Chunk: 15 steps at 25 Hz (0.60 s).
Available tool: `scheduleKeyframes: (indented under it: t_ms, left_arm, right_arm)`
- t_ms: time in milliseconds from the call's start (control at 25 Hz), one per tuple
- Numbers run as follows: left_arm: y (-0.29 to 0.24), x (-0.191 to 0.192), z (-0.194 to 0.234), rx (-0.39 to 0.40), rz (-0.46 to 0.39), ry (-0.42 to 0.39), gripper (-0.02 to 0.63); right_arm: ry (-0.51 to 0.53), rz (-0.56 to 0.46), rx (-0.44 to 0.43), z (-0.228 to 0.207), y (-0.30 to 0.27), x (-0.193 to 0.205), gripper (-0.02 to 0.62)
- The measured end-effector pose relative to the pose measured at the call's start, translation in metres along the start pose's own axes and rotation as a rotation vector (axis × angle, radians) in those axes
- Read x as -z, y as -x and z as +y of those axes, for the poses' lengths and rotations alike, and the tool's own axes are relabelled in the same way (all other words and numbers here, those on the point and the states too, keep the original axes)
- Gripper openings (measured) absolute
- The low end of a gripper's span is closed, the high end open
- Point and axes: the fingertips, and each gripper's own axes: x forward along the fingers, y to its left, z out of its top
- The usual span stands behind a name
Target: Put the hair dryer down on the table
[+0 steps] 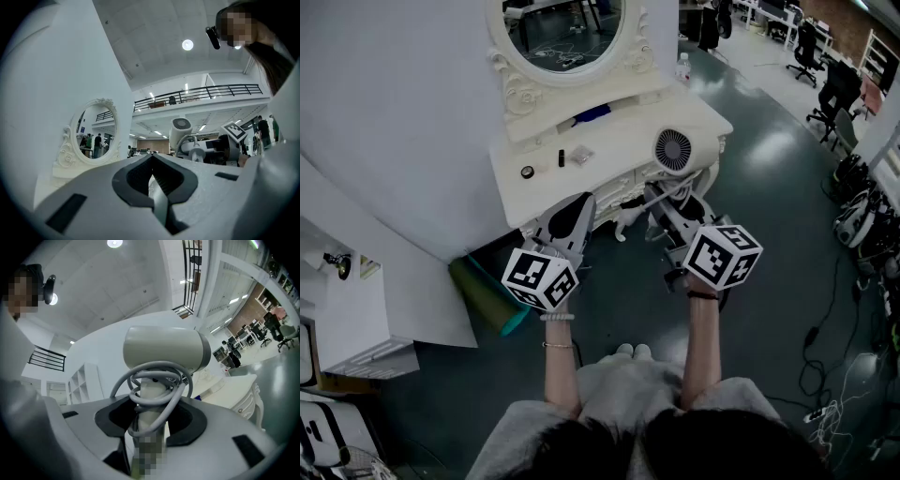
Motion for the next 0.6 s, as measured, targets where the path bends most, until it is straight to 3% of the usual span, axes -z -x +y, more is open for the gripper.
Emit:
scheduleKeyframes:
  t_ms: [600]
  left_arm:
    - [-0.024,0.012,-0.011,0.002,0.033,-0.010,0.005]
  right_arm:
    - [0.020,0.013,0.002,-0.022,-0.002,-0.007,0.187]
